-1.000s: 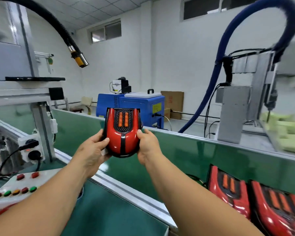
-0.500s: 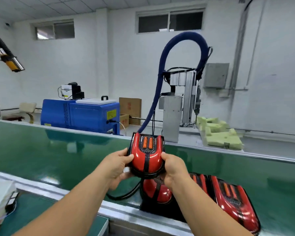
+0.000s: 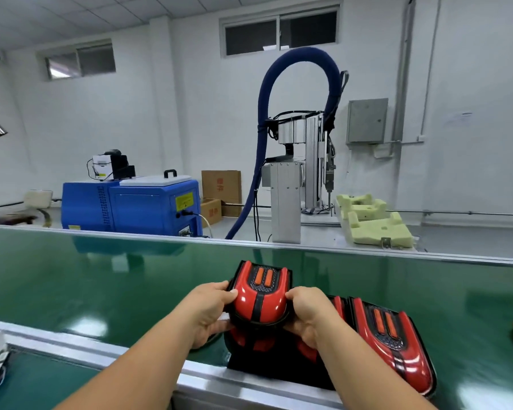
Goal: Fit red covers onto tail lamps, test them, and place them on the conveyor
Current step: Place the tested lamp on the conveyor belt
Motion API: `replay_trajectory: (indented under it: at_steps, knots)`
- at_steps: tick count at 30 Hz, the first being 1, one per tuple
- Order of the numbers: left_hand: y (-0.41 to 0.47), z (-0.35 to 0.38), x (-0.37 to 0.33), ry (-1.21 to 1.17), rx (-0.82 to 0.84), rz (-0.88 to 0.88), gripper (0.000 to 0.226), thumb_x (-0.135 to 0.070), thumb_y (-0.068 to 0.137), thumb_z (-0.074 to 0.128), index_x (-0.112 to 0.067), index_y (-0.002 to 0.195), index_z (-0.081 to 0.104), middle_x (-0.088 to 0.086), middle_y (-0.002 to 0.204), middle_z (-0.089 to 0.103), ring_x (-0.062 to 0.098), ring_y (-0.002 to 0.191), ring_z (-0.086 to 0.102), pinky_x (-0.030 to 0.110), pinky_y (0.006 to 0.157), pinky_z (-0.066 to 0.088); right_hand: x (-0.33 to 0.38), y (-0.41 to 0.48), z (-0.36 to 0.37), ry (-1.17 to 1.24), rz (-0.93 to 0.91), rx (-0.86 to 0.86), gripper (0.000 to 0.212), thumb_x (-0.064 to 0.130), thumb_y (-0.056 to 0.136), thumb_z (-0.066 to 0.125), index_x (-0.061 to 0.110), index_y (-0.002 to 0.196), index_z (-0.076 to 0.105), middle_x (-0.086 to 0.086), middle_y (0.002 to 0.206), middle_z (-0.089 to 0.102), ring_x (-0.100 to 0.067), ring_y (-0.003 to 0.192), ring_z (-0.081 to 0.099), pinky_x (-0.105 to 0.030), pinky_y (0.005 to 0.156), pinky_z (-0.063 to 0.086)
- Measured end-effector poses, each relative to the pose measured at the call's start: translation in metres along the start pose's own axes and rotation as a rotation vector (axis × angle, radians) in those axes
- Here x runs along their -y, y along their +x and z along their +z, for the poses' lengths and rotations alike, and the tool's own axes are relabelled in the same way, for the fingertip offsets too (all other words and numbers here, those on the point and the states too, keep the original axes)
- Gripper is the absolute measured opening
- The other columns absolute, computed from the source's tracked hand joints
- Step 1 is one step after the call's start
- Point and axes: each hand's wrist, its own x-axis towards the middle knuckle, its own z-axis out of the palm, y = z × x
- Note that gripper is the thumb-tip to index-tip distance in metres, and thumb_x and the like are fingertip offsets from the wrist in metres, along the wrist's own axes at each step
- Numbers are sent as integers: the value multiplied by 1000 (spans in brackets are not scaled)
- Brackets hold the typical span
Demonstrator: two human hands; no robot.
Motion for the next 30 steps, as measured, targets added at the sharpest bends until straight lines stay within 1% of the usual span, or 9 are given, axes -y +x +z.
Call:
replay_trajectory:
  at_steps: [4,8,10,13,15,20,23,26,30]
  knots:
    - [6,1,-3,36,-4,-4,51,-6,96,59,-11,145,44,14,127,62,18,87,64,32,54,56,8,7,-7,-268,-43,-28,17,-4,86,43,3,83,58,-16,78,63,-29,70,62,-29,49,53]
    - [8,-2,-1,128,34,-35,52,-7,96,60,-14,144,43,10,123,63,20,96,64,37,59,58,4,13,-14,-758,-206,-103,20,3,77,46,10,60,38,-8,55,45,-23,51,42,-25,46,31]
    - [5,-3,-1,209,57,-80,46,-11,97,59,-18,141,47,6,125,61,18,97,63,35,55,58,-1,14,-16,-899,-282,-148,23,10,79,47,11,59,37,-5,56,45,-23,52,42,-26,48,31]
    - [2,-5,-1,333,78,-107,26,-21,99,56,-20,125,56,1,128,58,12,93,62,33,54,57,-5,15,-16,-931,-332,-194,29,16,84,48,13,58,35,-2,57,43,-20,51,39,-27,47,28]
    - [-1,-7,-1,371,82,-113,14,-26,98,58,-20,111,58,2,136,54,16,108,59,34,57,57,-5,14,-16,-908,-338,-184,32,15,84,49,13,57,33,-2,55,40,-20,50,36,-27,46,26]
    - [-4,-13,5,328,20,-102,46,-44,92,64,-16,128,57,5,146,43,29,131,44,36,54,59,-2,11,-18,-884,-349,-187,33,10,82,50,13,56,31,-3,53,39,-22,49,33,-28,46,24]
    - [-6,-18,4,295,-10,-112,38,-42,95,60,-14,120,57,9,149,39,29,129,43,37,49,57,-1,10,-18,-901,-343,-185,33,9,83,50,12,57,31,-5,54,40,-22,50,34,-29,46,24]
    - [-5,-25,2,282,-69,-79,50,-41,97,56,-13,137,46,7,152,37,28,133,43,36,46,56,1,9,-20,-928,-342,-197,30,10,86,50,10,59,37,-8,57,49,-23,52,40,-28,46,27]
    - [-4,-29,3,275,-129,-51,45,-39,100,52,-15,137,47,7,150,40,24,132,45,34,52,55,6,6,-19,-946,-412,-261,35,10,88,52,10,57,35,-5,54,44,-21,49,37,-25,44,28]
